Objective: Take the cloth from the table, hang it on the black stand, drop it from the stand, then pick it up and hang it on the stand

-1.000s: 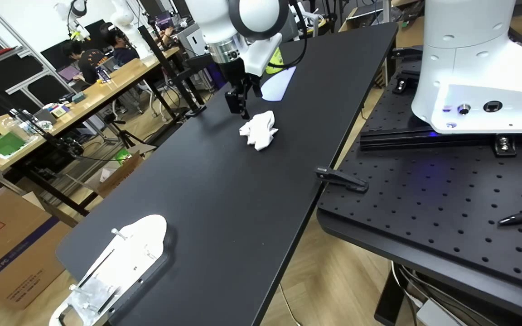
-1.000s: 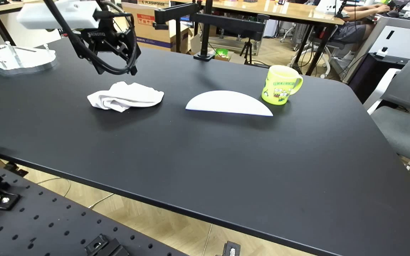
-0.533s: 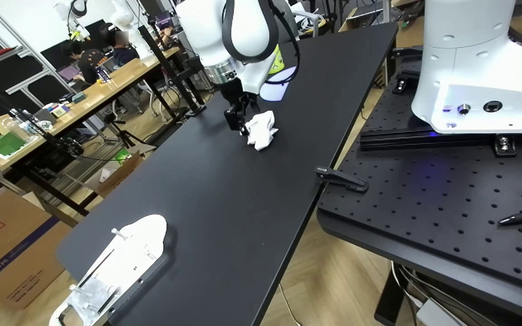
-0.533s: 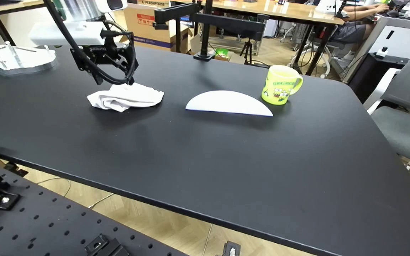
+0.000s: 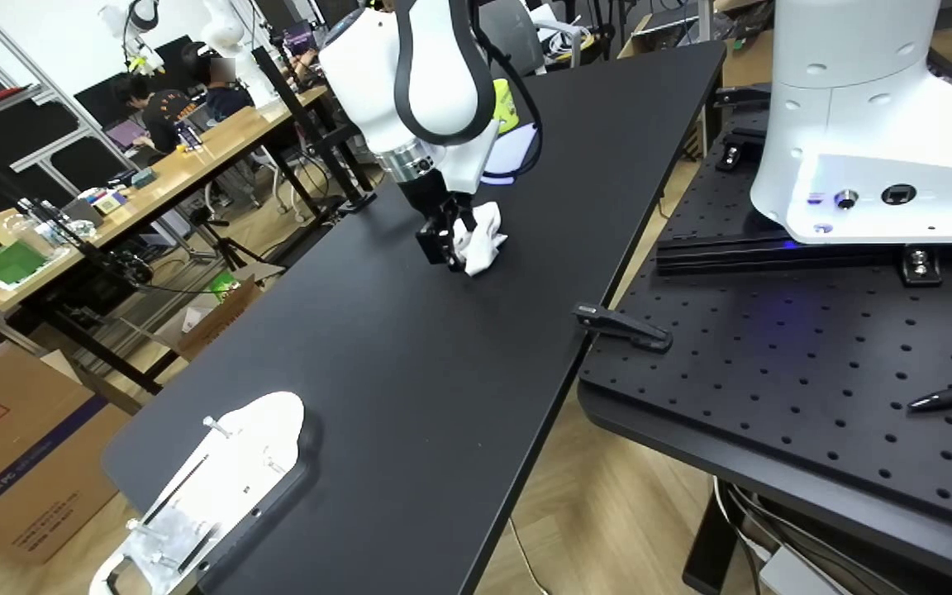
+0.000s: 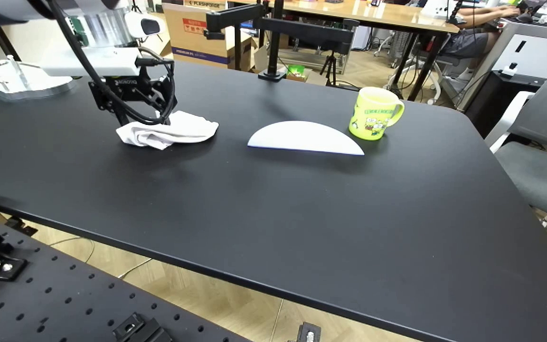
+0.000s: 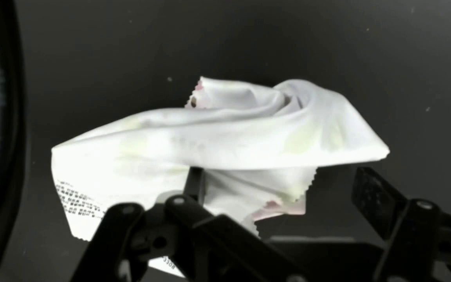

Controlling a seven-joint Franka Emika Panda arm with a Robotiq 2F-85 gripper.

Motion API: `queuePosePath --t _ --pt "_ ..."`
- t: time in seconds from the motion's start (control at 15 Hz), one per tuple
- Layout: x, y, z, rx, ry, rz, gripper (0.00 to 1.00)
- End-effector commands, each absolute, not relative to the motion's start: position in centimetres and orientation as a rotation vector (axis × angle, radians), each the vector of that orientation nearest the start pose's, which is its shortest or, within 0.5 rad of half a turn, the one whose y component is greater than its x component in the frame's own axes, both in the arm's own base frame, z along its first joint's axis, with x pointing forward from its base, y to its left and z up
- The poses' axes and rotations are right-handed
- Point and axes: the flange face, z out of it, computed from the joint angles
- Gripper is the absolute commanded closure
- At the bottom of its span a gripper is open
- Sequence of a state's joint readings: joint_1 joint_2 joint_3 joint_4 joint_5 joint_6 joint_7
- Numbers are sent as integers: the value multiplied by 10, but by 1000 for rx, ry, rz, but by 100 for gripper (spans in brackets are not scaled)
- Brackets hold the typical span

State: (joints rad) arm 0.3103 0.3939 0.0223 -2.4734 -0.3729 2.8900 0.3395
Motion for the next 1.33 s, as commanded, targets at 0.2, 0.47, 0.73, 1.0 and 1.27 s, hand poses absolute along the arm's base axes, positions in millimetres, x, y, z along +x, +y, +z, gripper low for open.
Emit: queuePosePath --t 0.2,0.47,0.73,1.0,1.27 --pt "435 175 142 -3167 -541 -67 55" --pt "434 178 147 -3175 -539 -80 83" --pt "434 186 159 -3183 -571 -104 100" --pt "432 198 181 -3195 -623 -138 98" --pt "433 201 222 -3234 -670 -179 98"
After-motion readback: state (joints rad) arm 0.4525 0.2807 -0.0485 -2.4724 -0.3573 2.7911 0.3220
